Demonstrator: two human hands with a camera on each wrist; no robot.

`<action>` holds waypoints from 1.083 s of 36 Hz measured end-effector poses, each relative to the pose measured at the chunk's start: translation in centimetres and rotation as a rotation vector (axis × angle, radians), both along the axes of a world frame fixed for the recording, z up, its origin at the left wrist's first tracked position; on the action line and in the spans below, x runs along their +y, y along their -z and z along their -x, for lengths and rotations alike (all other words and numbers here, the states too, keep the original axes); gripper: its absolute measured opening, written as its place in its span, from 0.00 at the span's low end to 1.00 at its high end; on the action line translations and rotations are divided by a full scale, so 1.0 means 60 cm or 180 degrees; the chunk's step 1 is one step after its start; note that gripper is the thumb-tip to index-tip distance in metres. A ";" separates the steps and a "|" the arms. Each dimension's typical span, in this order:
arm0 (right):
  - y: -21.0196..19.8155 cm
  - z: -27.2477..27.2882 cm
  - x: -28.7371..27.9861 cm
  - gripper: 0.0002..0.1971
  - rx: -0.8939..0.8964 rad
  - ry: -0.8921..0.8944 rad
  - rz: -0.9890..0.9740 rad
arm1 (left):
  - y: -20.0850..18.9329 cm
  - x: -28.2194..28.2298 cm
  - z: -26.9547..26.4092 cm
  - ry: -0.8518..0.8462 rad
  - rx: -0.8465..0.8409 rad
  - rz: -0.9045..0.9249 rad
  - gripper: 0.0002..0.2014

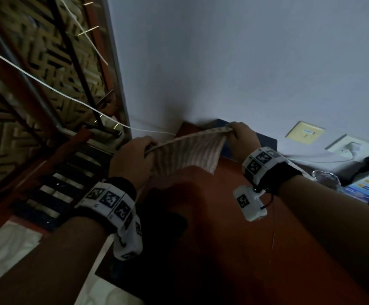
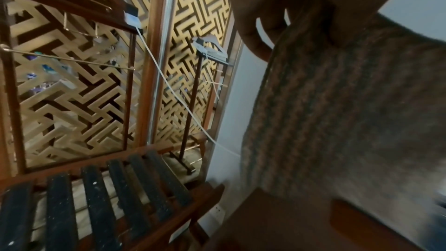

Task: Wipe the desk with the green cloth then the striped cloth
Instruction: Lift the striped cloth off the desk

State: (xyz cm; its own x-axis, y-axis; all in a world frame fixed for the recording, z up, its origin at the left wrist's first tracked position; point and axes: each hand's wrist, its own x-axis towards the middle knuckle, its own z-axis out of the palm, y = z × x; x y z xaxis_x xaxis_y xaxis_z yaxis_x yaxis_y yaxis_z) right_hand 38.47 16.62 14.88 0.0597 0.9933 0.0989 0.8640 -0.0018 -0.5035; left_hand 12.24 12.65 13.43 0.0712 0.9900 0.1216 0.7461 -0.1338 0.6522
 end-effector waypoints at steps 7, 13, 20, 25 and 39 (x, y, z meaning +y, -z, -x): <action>0.072 0.007 0.024 0.14 0.0129 -0.0072 0.0176 | 0.066 -0.027 -0.019 0.0107 0.0392 0.0382 0.11; 0.141 -0.030 0.002 0.14 -0.0108 0.0007 0.0898 | 0.151 -0.063 -0.066 0.0630 0.0557 0.1341 0.13; 0.188 -0.047 -0.002 0.15 -0.0164 0.0325 0.1347 | 0.192 -0.076 -0.098 0.0689 0.0299 0.1963 0.12; 0.204 -0.021 0.030 0.17 0.0053 0.0375 0.1119 | 0.190 -0.036 -0.081 0.0309 0.0494 0.1718 0.17; 0.277 0.029 -0.079 0.34 -0.0987 -0.0297 0.1885 | 0.248 -0.023 -0.102 0.1369 0.1777 0.1525 0.21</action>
State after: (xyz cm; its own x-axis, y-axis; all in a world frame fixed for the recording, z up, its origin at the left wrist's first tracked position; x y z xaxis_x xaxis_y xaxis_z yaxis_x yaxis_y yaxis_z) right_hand 36.71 11.87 -1.76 0.0276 0.8848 -0.4651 0.9783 -0.1195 -0.1692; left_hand 18.38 11.26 -1.45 0.3777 0.7988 -0.4683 0.9227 -0.2826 0.2622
